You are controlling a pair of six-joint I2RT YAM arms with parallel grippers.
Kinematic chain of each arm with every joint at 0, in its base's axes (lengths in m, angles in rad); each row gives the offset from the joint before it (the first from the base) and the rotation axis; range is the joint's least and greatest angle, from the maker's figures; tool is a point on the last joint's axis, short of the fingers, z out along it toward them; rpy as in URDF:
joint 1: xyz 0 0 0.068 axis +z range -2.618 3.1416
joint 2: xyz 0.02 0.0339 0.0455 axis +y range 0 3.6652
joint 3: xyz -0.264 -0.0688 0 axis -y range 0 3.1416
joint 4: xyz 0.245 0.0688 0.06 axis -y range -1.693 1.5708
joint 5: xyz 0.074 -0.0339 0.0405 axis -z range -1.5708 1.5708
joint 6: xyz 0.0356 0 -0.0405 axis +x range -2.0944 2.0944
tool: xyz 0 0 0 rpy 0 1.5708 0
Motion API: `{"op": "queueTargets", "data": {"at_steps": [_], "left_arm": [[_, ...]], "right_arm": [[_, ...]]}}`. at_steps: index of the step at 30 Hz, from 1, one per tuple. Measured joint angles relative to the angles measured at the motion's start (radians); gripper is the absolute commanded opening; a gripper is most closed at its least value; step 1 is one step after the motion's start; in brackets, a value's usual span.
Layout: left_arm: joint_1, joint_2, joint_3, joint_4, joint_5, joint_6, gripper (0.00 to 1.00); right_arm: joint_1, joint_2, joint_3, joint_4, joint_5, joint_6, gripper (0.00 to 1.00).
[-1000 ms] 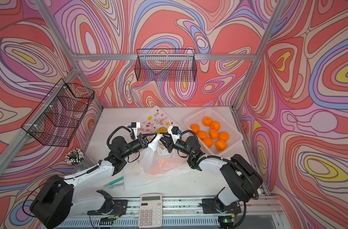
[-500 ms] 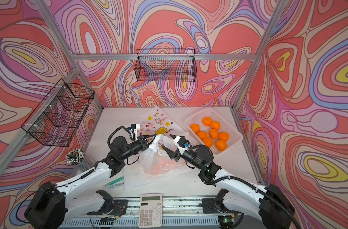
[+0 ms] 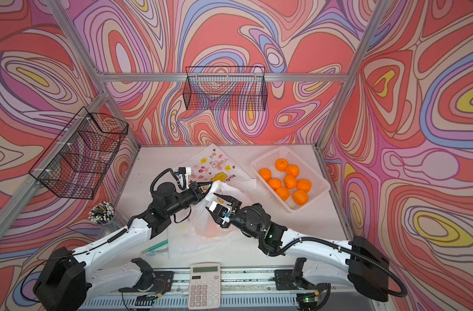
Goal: Place the oranges into plastic bags & tie knots
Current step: Tie the plastic bag to the plastic bag.
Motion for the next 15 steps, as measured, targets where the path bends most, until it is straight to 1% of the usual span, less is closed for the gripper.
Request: {"op": "queueTargets", "data": {"at_steps": [1, 2, 4, 5, 7, 11, 15], "left_arm": [[-0.002, 0.000, 0.000, -0.004, -0.002, 0.001, 0.00], [-0.002, 0.000, 0.000, -0.009, -0.005, 0.005, 0.00], [-0.002, 0.000, 0.003, -0.021, -0.008, 0.011, 0.00], [-0.002, 0.000, 0.005, -0.028, -0.010, 0.016, 0.00], [-0.002, -0.002, 0.011, -0.043, -0.013, 0.032, 0.00], [-0.002, -0.032, 0.047, -0.117, -0.042, 0.119, 0.00], [0.005, -0.058, 0.151, -0.219, -0.065, 0.242, 0.00]], "right_arm": [[0.000, 0.006, 0.000, 0.002, 0.014, -0.005, 0.47], [0.000, 0.014, 0.002, 0.005, 0.028, -0.014, 0.40], [0.001, 0.027, 0.010, 0.005, 0.052, -0.023, 0.25], [0.001, 0.034, 0.016, 0.008, 0.065, -0.026, 0.14], [0.001, 0.040, 0.027, 0.008, 0.084, -0.017, 0.00], [0.001, 0.037, 0.070, -0.014, 0.111, -0.006, 0.00], [-0.004, 0.026, 0.160, -0.100, 0.133, 0.009, 0.00]]}}
